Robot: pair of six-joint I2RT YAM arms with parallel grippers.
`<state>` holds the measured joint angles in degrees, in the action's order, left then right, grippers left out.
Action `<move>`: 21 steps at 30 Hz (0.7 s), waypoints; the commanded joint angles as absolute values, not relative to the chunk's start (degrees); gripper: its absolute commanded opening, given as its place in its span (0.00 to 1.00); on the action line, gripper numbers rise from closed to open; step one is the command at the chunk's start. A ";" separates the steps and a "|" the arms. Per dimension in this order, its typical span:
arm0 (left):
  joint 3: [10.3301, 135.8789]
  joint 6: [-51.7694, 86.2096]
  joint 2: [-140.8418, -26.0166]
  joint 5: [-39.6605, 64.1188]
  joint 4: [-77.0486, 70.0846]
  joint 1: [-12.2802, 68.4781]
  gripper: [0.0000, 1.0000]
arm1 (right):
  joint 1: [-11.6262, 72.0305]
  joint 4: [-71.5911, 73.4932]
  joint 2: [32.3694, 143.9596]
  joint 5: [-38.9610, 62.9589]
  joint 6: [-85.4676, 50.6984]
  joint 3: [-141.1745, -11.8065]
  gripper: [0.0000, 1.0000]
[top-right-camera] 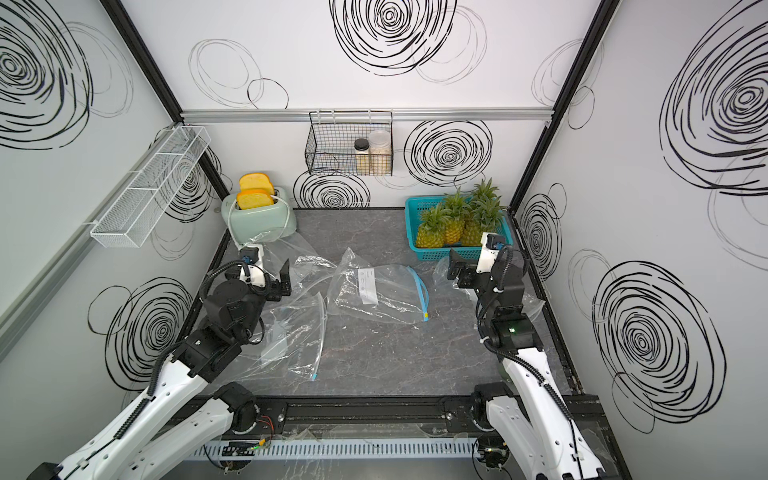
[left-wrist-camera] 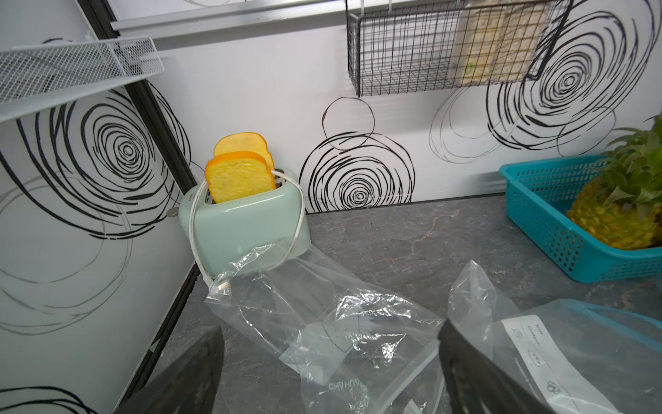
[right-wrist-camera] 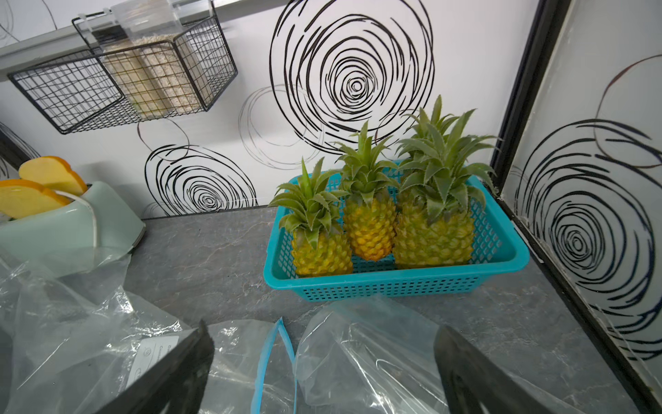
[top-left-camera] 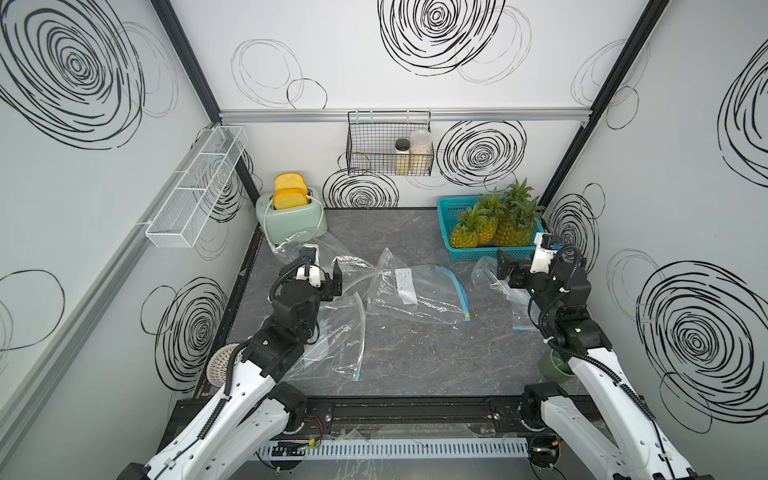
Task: Open the zip-top bag and take out the pineapple
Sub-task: Reset both arms
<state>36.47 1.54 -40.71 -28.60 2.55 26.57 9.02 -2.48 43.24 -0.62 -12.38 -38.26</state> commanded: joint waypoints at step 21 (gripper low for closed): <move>7.41 5.93 -41.53 -29.81 -36.62 13.27 0.96 | 15.30 5.13 35.95 -1.67 -9.04 -25.26 0.98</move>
